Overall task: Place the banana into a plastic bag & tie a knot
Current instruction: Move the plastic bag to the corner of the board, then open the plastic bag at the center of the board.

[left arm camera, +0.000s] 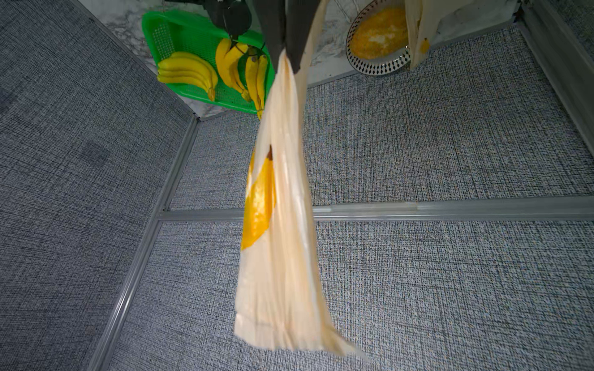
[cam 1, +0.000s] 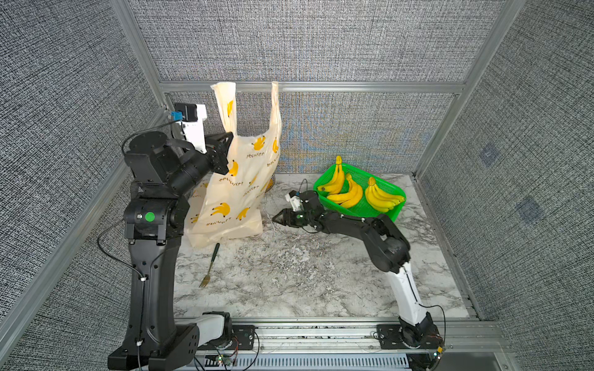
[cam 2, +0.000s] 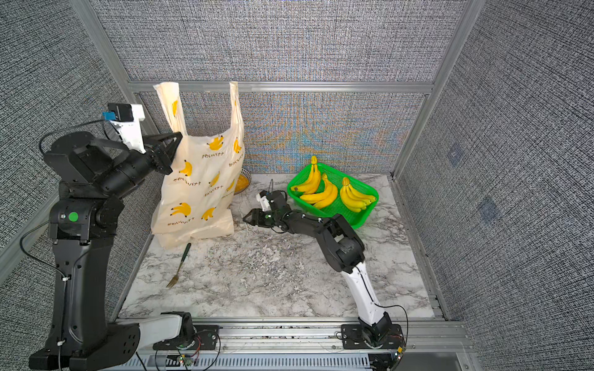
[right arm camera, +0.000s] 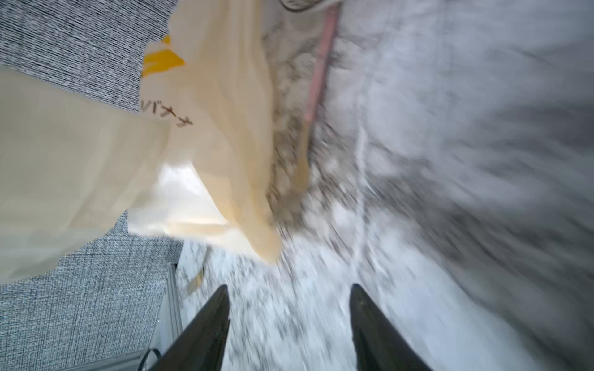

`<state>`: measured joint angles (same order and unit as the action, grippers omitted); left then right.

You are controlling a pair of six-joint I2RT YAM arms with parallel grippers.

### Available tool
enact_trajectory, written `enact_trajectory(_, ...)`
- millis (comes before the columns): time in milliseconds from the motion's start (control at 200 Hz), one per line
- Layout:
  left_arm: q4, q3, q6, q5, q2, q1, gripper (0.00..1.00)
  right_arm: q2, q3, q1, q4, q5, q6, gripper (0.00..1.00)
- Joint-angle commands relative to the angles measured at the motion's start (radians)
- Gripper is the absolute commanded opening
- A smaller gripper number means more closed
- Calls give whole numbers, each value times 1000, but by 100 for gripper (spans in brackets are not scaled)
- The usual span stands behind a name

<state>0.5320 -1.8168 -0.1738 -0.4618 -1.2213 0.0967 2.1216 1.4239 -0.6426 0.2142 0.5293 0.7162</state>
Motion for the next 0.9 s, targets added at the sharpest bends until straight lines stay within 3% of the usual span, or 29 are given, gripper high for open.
enact_trajectory(0,-185,179,-46,-100,73,6,0,-246,-198,65,65,-19,-86,67)
enact_trajectory(155,-327,431,-75,-97,144,64,0,-524,-330,146,-101,6,-241,73)
enact_trajectory(330,-357,585,-21,45,199,253,0,-685,-285,156,-222,37,-325,75)
enact_trajectory(515,-425,777,14,178,280,399,0,-741,-306,155,-178,49,-183,77)
enact_trajectory(681,-432,837,19,236,293,469,0,-724,-353,143,-47,78,4,77)
enact_trajectory(896,-427,852,28,250,302,497,0,-682,-349,124,-104,-5,27,74)
